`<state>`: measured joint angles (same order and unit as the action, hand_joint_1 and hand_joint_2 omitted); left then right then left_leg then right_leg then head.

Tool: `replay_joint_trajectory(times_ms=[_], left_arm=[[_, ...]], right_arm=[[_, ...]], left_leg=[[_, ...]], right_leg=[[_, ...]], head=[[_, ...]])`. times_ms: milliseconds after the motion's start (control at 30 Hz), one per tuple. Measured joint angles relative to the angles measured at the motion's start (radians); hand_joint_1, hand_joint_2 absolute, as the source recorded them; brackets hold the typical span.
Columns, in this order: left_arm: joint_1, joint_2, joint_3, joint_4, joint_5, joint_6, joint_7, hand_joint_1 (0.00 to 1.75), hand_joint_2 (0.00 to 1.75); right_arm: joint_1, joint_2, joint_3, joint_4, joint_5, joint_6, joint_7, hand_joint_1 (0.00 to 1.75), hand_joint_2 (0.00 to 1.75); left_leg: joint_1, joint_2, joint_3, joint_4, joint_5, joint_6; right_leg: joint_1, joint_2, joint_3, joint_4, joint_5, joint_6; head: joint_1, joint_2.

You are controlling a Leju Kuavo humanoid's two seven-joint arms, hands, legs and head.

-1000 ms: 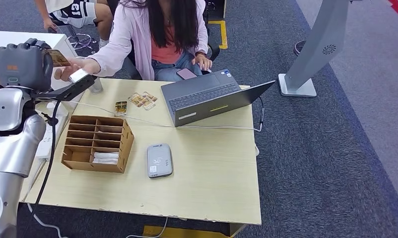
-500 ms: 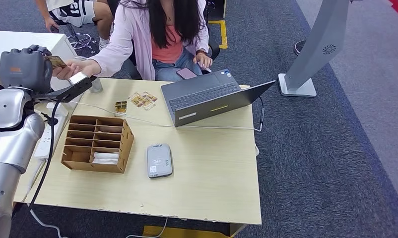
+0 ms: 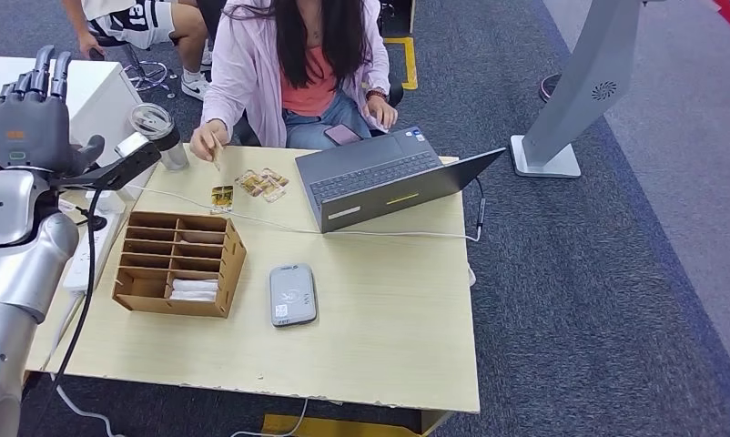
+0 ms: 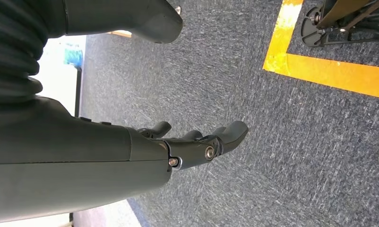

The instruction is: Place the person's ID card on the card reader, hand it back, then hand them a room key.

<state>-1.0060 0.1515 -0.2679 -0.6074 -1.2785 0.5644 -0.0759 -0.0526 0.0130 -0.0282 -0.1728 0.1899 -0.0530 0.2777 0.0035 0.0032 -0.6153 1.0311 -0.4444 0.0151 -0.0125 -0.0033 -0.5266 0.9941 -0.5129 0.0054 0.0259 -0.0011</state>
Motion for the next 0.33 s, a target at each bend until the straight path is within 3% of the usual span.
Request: replay_joint_trajectory(times_ms=[133, 333], left_arm=[[0.073, 0.01, 0.023, -0.106, 0.095, 0.039, -0.094, 0.0, 1.75], [0.311, 0.039, 0.079, -0.441, 0.356, -0.033, -0.217, 0.0, 1.75]], right_arm=[[0.0, 0.0, -0.002, 0.0, -0.002, -0.008, 0.001, 0.0, 1.75], [0.005, 0.0, -0.019, 0.0, -0.02, -0.025, -0.003, 0.0, 1.75]], left_leg=[[0.0, 0.001, 0.0, 0.0, 0.0, 0.0], [-0.001, 0.002, 0.0, -0.001, -0.002, -0.001]], right_leg=[[0.0, 0.001, 0.0, 0.0, 0.0, 0.0], [0.0, 0.003, 0.0, 0.0, -0.001, 0.0]], head=[[0.0, 0.0], [0.0, 0.0]])
